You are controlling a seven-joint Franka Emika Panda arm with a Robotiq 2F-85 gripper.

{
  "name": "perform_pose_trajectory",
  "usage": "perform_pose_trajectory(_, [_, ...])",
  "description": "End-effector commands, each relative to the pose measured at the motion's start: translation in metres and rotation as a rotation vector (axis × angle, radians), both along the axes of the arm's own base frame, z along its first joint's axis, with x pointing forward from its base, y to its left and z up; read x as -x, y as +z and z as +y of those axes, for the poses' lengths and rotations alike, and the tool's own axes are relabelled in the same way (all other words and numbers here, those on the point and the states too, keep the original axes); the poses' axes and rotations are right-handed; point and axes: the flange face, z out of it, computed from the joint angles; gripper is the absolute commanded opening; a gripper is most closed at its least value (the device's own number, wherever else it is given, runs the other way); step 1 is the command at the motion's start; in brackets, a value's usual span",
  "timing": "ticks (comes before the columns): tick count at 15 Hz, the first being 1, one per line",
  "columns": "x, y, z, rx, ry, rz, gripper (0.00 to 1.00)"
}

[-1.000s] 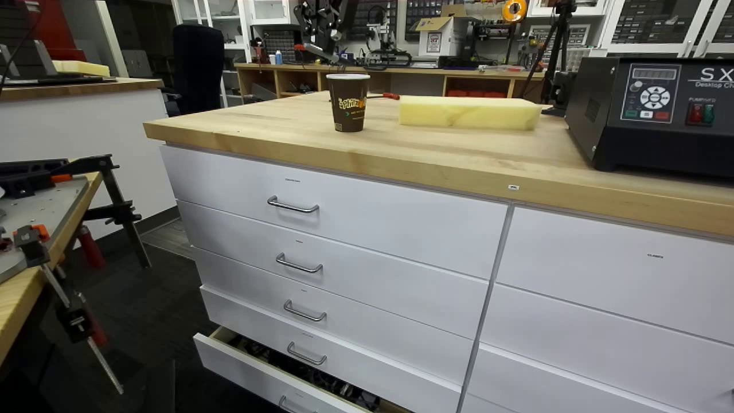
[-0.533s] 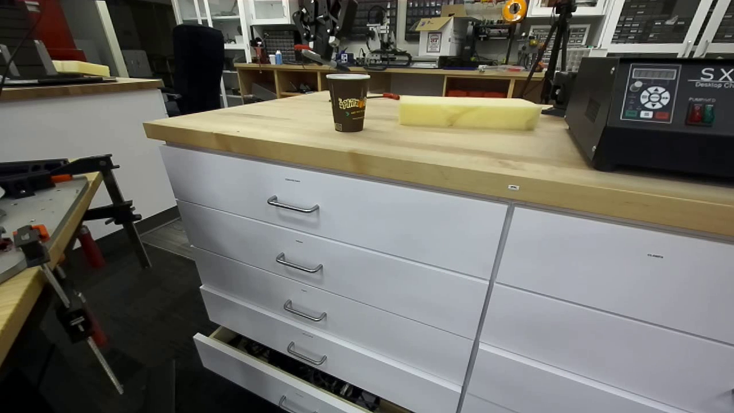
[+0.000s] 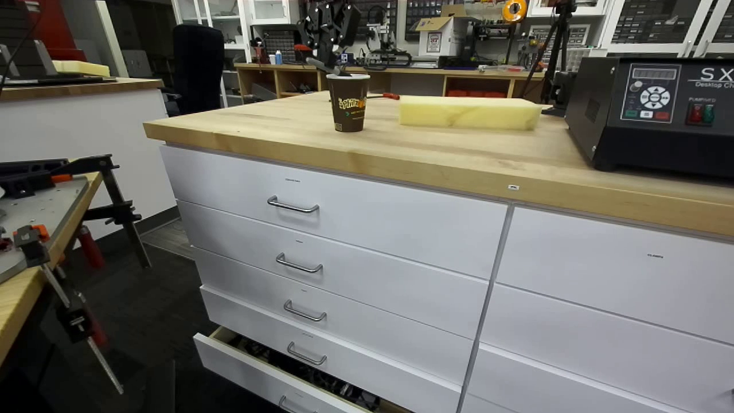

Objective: Place the marker in the cup

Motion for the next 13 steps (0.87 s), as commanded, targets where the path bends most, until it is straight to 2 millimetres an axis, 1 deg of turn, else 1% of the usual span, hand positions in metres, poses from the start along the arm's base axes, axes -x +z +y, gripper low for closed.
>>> perform_pose_trajectory(1, [-0.012, 0.014, 0.007, -0.072, -0.014, -0.079, 0.49])
perform_pose_trajectory(4, [-0.017, 0.028, 0.018, -0.141, -0.015, -0.175, 0.68])
perform_pose_trajectory(8, [-0.019, 0.045, 0.036, -0.228, -0.011, -0.282, 0.94])
perform_pose_trajectory(9, [-0.018, 0.051, 0.041, -0.252, -0.009, -0.305, 0.98])
perform_pose_trajectory(10, [-0.028, 0.035, 0.038, -0.211, -0.013, -0.260, 0.82])
perform_pose_trajectory(12, [-0.028, 0.043, 0.044, -0.231, -0.012, -0.281, 0.94])
perform_pose_trajectory(13, [-0.028, 0.045, 0.045, -0.233, -0.012, -0.284, 0.98])
